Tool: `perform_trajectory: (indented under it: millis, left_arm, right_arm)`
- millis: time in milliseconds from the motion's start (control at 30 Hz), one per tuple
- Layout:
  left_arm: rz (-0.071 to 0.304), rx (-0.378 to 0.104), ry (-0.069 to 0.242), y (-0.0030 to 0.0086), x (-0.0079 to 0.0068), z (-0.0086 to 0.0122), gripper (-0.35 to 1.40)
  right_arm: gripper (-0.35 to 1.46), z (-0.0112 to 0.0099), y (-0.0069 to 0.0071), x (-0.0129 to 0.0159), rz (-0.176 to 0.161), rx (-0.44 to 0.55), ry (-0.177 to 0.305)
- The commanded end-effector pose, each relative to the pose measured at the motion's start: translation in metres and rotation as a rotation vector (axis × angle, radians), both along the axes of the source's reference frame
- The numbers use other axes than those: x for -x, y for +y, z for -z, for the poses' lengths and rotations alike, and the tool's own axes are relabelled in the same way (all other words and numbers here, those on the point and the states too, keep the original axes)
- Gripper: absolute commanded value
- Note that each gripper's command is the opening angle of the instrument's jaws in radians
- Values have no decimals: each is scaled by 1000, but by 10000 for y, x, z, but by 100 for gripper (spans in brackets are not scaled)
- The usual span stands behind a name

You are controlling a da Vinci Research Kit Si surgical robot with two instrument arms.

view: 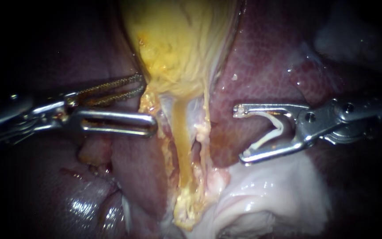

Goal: Clipping first clip left tube

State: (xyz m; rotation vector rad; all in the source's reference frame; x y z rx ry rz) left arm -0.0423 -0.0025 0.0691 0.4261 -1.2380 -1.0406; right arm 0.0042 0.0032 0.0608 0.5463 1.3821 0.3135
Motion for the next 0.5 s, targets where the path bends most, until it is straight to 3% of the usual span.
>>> perform_trajectory:
  millis: [33,233,333,367,500]
  left_arm:
    - [4,-5,-2,0,1,0,52]
    - [-6,-14,34,-1,3,-3,19]
    - [-10,-17,49,-2,2,-4,-28]
    - [-13,-19,53,-2,2,-4,-35]
    - [-24,-27,69,-3,-3,-3,-35]
  right_arm:
    - [60,0,0,0,0,0,0]
    - [60,0,0,0,0,0,0]
    - [60,1,0,0,0,0,0]
    - [60,1,0,0,0,0,0]
    - [60,1,0,0,0,0,0]
